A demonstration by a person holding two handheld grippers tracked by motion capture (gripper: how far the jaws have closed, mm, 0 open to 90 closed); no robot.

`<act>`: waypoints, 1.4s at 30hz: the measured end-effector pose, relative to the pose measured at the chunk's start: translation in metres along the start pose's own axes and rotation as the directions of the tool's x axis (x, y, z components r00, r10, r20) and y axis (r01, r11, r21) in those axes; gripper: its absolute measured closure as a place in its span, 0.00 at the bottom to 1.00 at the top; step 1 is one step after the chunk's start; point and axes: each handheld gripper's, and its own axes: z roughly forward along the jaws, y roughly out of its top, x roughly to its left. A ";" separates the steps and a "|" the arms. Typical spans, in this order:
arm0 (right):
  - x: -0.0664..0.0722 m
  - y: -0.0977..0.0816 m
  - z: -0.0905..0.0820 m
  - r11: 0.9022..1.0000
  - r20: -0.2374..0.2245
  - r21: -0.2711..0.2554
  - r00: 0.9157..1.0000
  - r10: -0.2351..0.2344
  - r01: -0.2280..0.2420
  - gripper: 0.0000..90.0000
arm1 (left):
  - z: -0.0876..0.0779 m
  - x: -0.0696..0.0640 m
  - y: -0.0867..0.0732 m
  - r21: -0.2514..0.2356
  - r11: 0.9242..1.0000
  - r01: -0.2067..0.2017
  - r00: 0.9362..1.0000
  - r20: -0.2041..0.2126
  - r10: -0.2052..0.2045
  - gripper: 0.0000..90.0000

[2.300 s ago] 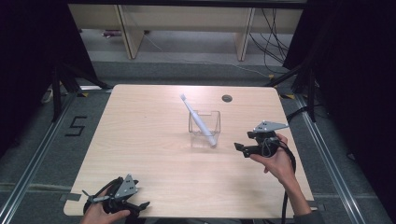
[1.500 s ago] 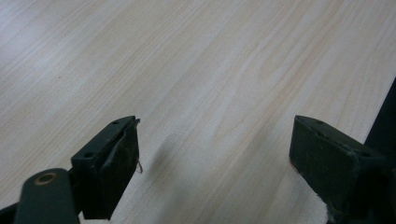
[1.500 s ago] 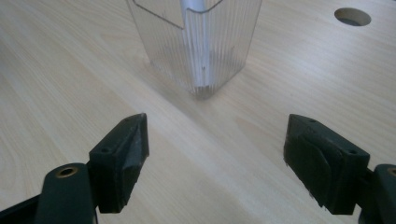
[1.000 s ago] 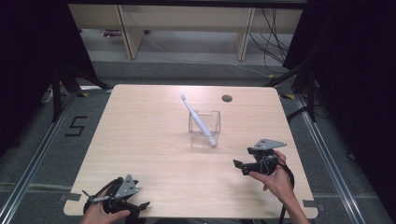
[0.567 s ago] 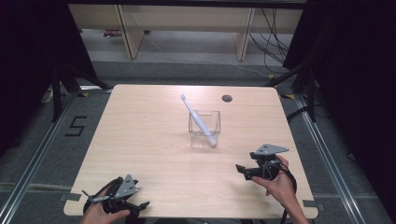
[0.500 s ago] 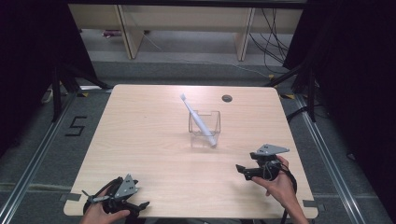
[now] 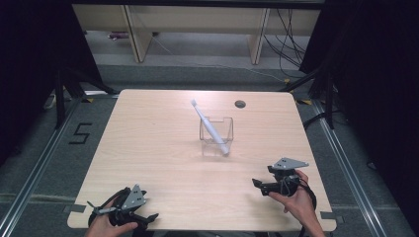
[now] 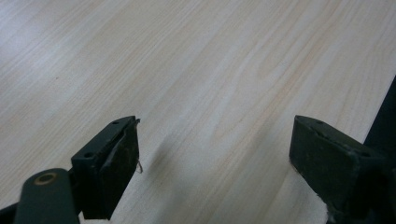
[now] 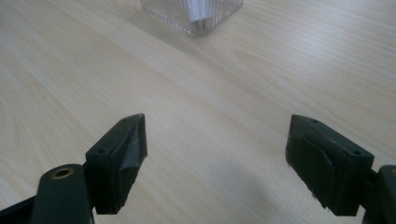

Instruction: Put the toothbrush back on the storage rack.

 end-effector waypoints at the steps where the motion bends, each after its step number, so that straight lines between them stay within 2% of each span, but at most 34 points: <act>1: -0.001 -0.001 0.001 1.000 -0.006 -0.008 1.000 -0.014 0.014 0.24 | 0.000 0.000 0.000 0.000 1.000 0.001 1.000 0.000 -0.001 0.17; 4: 0.000 -0.005 -0.001 1.000 -0.007 -0.013 1.000 -0.021 0.021 0.24 | 0.000 0.001 -0.001 0.001 1.000 0.006 1.000 -0.004 -0.006 0.17; 6: 0.004 -0.008 -0.004 1.000 -0.009 -0.001 1.000 0.022 -0.022 0.24 | 0.000 0.000 -0.001 0.002 1.000 0.006 1.000 -0.004 -0.006 0.17; 8: 0.002 -0.009 -0.005 1.000 -0.002 -0.011 1.000 -0.026 0.026 0.24 | 0.000 0.000 0.000 0.002 1.000 0.000 1.000 0.001 0.000 0.17; 9: 0.002 -0.009 -0.005 1.000 -0.002 -0.011 1.000 -0.026 0.026 0.24 | 0.000 0.000 0.000 0.002 1.000 0.000 1.000 0.001 0.000 0.17; 10: 0.005 -0.012 -0.006 1.000 -0.014 -0.010 1.000 -0.005 0.005 0.24 | 0.000 0.000 0.000 0.000 1.000 0.004 1.000 -0.002 -0.004 0.17; 12: 0.005 -0.013 -0.007 1.000 -0.017 -0.016 1.000 -0.018 0.018 0.24 | 0.000 0.000 -0.001 0.002 1.000 0.007 1.000 -0.004 -0.007 0.17; 15: 0.006 -0.016 -0.008 1.000 -0.022 -0.008 1.000 0.001 -0.001 0.24 | 0.000 0.001 -0.001 0.001 1.000 0.008 1.000 -0.004 -0.008 0.17; 19: 0.003 -0.018 -0.010 1.000 -0.013 -0.015 1.000 -0.011 0.010 0.23 | 0.000 0.000 -0.001 0.000 1.000 0.006 1.000 -0.006 -0.006 0.17; 21: 0.003 -0.019 -0.011 1.000 -0.011 -0.016 1.000 0.005 -0.005 0.23 | 0.000 0.001 0.000 0.000 1.000 -0.005 1.000 -0.005 0.005 0.17; 23: 0.003 -0.021 -0.012 1.000 -0.025 -0.013 1.000 0.009 -0.010 0.22 | 0.000 0.001 -0.001 0.000 1.000 0.008 1.000 -0.005 -0.008 0.17; 24: 0.002 -0.023 -0.013 1.000 -0.007 -0.016 1.000 0.001 -0.001 0.21 | 0.000 0.001 -0.001 0.001 1.000 0.007 1.000 -0.005 -0.007 0.17; 25: 0.004 -0.025 -0.013 0.999 -0.017 -0.010 0.999 0.033 -0.034 0.21 | 0.000 0.001 -0.001 0.002 1.000 0.007 1.000 -0.005 -0.007 0.17; 31: 0.001 -0.028 -0.017 1.000 -0.003 -0.017 1.000 0.017 -0.017 0.20 | 0.000 0.001 -0.001 0.001 1.000 0.006 1.000 -0.005 -0.006 0.17; 32: 0.002 -0.030 -0.018 0.999 -0.015 -0.021 0.999 0.046 -0.047 0.20 | 0.000 0.001 -0.001 0.001 1.000 0.006 1.000 -0.006 -0.006 0.17; 33: 0.000 -0.030 -0.019 0.999 -0.001 -0.016 0.999 0.037 -0.038 0.20 | 0.000 0.001 -0.001 0.001 1.000 0.006 1.000 -0.006 -0.006 0.17; 34: 0.001 -0.032 -0.019 0.998 -0.006 -0.010 0.998 0.059 -0.059 0.20 | 0.000 0.000 -0.001 0.002 1.000 0.007 1.000 -0.005 -0.007 0.17; 35: 0.001 -0.032 -0.019 0.998 -0.006 -0.010 0.998 0.059 -0.059 0.20 | 0.000 0.000 -0.001 0.002 1.000 0.007 1.000 -0.005 -0.007 0.17; 36: -0.002 -0.033 -0.020 1.000 0.013 -0.012 1.000 0.014 -0.014 0.20 | 0.000 0.000 -0.001 0.002 1.000 0.007 1.000 -0.005 -0.007 0.17; 40: 0.000 -0.035 -0.022 0.999 0.002 -0.015 0.999 0.038 -0.038 0.20 | 0.000 0.001 -0.001 0.002 1.000 0.006 1.000 -0.006 -0.006 0.17; 42: -0.001 -0.035 -0.021 0.999 -0.002 -0.019 1.000 0.026 -0.026 0.20 | 0.000 0.000 -0.001 0.002 1.000 0.006 1.000 -0.006 -0.006 0.17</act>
